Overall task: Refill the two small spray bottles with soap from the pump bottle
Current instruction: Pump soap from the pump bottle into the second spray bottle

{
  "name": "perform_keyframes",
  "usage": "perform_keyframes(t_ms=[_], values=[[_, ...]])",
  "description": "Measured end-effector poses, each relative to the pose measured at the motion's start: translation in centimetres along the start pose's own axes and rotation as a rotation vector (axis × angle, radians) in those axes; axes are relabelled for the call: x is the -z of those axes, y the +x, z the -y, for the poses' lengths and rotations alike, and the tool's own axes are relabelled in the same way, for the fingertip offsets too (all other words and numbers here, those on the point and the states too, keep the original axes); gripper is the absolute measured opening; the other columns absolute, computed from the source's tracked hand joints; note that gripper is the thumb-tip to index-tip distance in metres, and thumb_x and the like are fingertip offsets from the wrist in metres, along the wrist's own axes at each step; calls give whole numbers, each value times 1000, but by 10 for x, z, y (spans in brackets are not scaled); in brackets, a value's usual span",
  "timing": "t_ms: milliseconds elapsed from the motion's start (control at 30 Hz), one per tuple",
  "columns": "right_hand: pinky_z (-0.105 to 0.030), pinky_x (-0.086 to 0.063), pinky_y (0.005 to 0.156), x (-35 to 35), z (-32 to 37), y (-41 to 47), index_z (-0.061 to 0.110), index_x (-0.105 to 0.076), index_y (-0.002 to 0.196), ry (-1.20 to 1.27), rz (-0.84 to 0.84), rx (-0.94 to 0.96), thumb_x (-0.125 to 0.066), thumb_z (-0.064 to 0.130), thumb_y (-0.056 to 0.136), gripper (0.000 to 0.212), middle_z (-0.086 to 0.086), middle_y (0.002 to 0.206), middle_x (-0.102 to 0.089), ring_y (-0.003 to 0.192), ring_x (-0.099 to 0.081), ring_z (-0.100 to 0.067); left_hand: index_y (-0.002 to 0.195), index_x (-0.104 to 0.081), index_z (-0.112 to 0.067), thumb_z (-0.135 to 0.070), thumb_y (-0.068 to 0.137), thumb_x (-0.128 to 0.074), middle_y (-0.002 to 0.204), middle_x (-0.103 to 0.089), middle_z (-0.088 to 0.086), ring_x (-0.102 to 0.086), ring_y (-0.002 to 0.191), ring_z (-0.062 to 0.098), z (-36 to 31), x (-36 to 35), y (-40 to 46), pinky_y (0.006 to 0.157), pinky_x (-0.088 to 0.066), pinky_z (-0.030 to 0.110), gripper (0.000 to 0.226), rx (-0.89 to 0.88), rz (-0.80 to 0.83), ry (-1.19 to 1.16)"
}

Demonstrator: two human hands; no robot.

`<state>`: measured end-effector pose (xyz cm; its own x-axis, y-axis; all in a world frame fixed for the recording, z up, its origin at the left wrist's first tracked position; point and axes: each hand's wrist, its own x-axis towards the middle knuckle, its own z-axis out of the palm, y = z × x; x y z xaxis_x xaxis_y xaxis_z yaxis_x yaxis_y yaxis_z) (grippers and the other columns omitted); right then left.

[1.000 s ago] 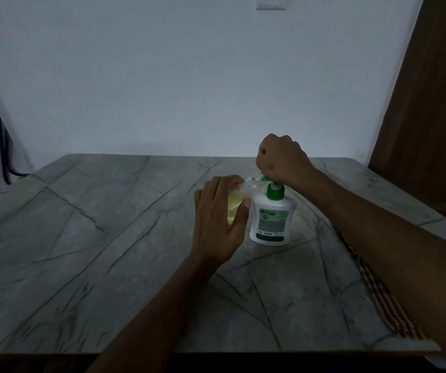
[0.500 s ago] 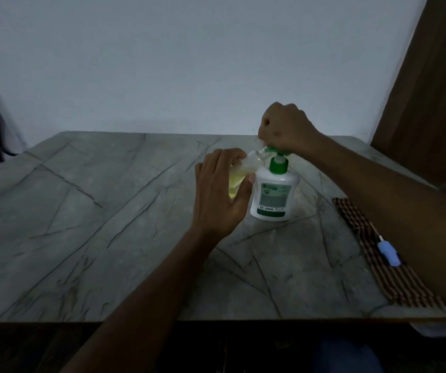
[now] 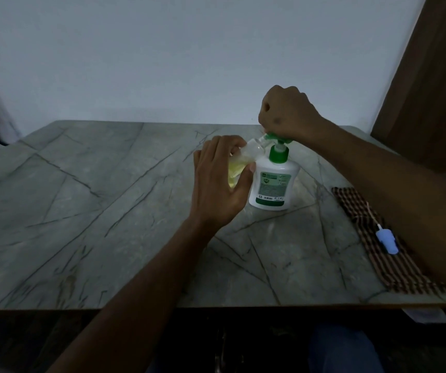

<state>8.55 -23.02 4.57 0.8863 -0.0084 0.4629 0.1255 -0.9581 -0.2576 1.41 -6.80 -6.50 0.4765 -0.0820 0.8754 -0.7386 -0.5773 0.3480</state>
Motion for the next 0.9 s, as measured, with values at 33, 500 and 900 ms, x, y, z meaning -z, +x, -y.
perform_keyframes(t_ms=[33, 500, 900], values=[[-45, -61, 82, -1, -1, 1, 6, -71, 99, 1, 2, -3, -62, 16, 88, 17, -13, 97, -68, 86, -66, -32, 111, -60, -10, -28, 87, -65, 103, -61, -1, -55, 95, 15, 0, 0, 0, 84, -41, 37, 30, -1, -2, -2], [-44, -61, 84, -1, -1, -3, 6, -72, 101, 48, 10, -26, -64, 21, 87, 21, -13, 99, -71, 88, -67, -29, 112, -60, -10, -28, 88, -64, 104, -61, 1, -55, 94, 16, 1, -3, 0, 84, -41, 37, 30, -1, 13, 14], [-42, -58, 77, 4, -4, -5, 4, -67, 96, 7, 1, -17, -59, 19, 88, 18, -13, 92, -66, 79, -63, -30, 112, -60, -11, -26, 87, -65, 104, -61, -1, -54, 95, 14, 0, -2, 0, 83, -41, 37, 30, -5, 8, 1]])
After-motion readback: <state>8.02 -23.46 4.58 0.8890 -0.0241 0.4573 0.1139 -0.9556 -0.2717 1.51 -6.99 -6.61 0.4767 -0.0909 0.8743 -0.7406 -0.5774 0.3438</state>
